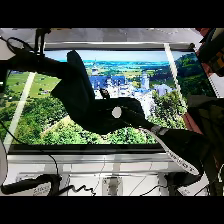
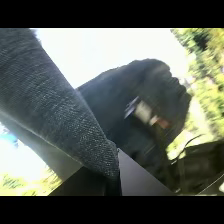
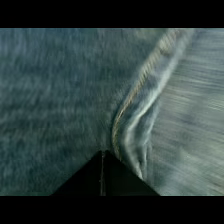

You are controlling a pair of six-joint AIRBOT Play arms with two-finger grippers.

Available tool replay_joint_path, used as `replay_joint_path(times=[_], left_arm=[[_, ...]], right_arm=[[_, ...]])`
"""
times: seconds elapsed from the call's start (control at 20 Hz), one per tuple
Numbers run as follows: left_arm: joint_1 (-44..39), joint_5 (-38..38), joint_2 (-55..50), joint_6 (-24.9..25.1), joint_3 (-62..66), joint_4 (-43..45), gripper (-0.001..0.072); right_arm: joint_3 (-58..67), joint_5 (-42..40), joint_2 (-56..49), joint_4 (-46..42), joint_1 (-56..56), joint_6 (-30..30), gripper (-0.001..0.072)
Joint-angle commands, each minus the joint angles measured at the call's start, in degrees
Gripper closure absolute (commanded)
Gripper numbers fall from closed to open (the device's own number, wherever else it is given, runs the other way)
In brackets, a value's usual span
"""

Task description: Fold the clothes and pants, and hang the long-sleeved shirts on hangers.

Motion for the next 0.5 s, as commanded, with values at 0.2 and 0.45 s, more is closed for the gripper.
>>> replay_joint_path(times=[0.2, 0.45], left_arm=[[-13.2, 6.1, -13.1, -8.7, 0.0, -8.6, 0.0689], [-29.3, 27.8, -24.3, -7.2, 0.0, -20.0, 0.0604]], right_arm=[[0.7, 15.9, 9.2, -14.8, -28.3, 0.7, 0.0691], [0.7, 23.5, 16.3, -19.5, -47.8, 0.7, 0.0691]])
